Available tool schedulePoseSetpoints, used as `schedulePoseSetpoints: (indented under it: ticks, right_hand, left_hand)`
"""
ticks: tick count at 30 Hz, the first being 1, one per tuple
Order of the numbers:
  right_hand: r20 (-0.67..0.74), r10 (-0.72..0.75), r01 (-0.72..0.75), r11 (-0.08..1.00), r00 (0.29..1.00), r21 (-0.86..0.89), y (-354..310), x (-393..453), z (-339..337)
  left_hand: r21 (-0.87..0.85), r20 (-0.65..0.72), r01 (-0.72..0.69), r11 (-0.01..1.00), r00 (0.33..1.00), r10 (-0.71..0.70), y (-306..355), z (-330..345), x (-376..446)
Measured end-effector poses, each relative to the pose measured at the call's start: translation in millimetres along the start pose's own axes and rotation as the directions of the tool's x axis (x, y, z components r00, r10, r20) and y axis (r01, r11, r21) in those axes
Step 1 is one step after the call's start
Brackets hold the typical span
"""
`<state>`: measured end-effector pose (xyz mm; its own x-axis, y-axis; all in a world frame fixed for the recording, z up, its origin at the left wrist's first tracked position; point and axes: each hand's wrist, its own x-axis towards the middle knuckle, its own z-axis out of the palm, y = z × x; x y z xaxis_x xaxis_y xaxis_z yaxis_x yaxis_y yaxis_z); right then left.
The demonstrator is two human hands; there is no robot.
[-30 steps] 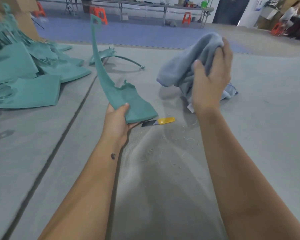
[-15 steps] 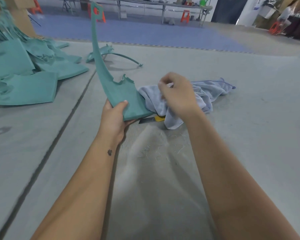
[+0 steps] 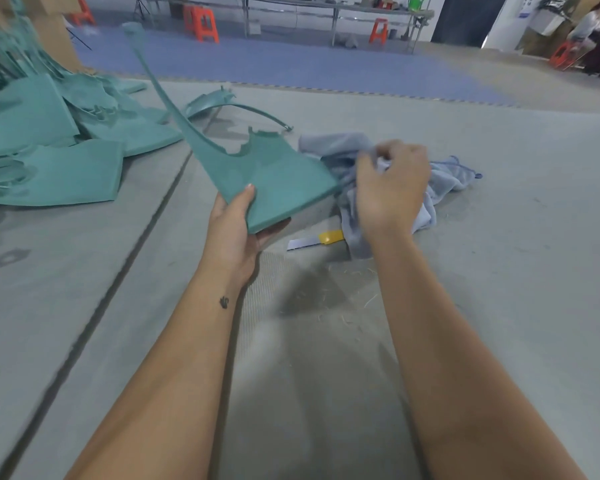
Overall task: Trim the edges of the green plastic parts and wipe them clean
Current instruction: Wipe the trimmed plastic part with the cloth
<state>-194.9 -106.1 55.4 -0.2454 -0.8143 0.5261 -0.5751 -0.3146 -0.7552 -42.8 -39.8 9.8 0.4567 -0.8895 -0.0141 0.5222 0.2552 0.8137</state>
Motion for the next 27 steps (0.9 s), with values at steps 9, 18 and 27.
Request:
schedulePoseSetpoints:
  ticks: [9, 18, 27]
  right_hand:
    - [0.041, 0.146, -0.143, 0.801, 0.988, 0.582, -7.9, -15.7, 0.0]
    - [0.454, -0.395, 0.363, 0.918, 0.799, 0.161, -12.0, -53.4, 37.5]
    - [0.605, -0.328, 0.400, 0.916, 0.725, 0.017, -10.7, -59.6, 43.0]
  left_hand:
    - [0.041, -0.064, 0.004, 0.999, 0.998, -0.001, -2.2, -3.0, 4.8]
    - [0.020, 0.002, -0.017, 1.000, 1.000, 0.017, -5.0, 1.3, -0.6]
    - [0.032, -0.016, 0.024, 0.999, 1.000, -0.024, -2.9, 4.2, -1.6]
